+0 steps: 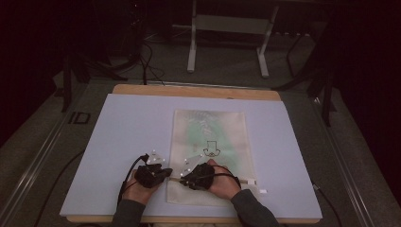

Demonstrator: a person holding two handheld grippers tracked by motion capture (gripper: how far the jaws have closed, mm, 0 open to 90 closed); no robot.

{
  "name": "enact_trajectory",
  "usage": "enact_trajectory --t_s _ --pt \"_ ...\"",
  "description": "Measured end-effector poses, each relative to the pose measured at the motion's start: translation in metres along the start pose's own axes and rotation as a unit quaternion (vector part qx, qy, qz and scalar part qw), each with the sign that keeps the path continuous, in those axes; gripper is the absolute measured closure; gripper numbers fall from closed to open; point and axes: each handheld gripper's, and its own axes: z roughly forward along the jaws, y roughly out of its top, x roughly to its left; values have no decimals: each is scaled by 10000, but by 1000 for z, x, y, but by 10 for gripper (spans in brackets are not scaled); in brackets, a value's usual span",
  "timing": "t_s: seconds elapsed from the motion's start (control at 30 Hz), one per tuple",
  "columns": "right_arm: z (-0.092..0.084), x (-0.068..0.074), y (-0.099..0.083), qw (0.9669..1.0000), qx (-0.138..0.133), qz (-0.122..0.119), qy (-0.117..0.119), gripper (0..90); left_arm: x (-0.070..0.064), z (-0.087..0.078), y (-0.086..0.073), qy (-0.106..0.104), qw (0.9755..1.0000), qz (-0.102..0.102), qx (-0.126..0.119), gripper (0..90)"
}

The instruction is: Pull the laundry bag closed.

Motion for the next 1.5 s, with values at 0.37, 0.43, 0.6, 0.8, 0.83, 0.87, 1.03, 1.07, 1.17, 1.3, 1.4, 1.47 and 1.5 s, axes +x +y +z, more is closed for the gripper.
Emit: enact_trajectory --t_s 0.37,0.43,0.6,0.8,0.83,0.87,1.03,1.07,1.17,1.3,1.4,1.47,1.5 --pt "-4 1 -2 9998 151 -111 -38 823 0 0 0 4 10000 -9 8 896" --pt "-6 1 -3 9997 204 -149 -33 823 0 0 0 5 10000 -6 7 896" --pt "-9 0 -6 9995 260 -159 -48 823 0 0 0 11 10000 -2 10 896" --pt "-12 0 -8 9989 377 -253 -90 823 0 0 0 10 10000 -13 7 896" --pt "-13 0 -8 9988 401 -264 -88 823 0 0 0 10 10000 -11 7 896" --pt "-14 0 -8 9987 424 -270 -85 823 0 0 0 12 10000 -10 8 897" --pt "-16 0 -11 9985 457 -273 -85 823 0 0 0 15 10000 -8 4 897" --pt "-17 -1 -11 9985 459 -271 -75 823 0 0 0 14 10000 -6 3 896" --pt "-18 -1 -13 9984 478 -299 -85 823 0 0 0 19 10000 -2 6 896" --pt "-19 0 -14 9983 496 -293 -100 823 0 0 0 15 10000 -7 2 897" --pt "-21 0 -15 9982 521 -299 -95 823 0 0 0 13 10000 -4 2 896" --pt "-21 0 -16 9982 514 -302 -105 823 0 0 0 15 10000 -3 -1 896" --pt "-21 0 -16 9982 514 -302 -105 823 0 0 0 15 10000 -3 -1 896"
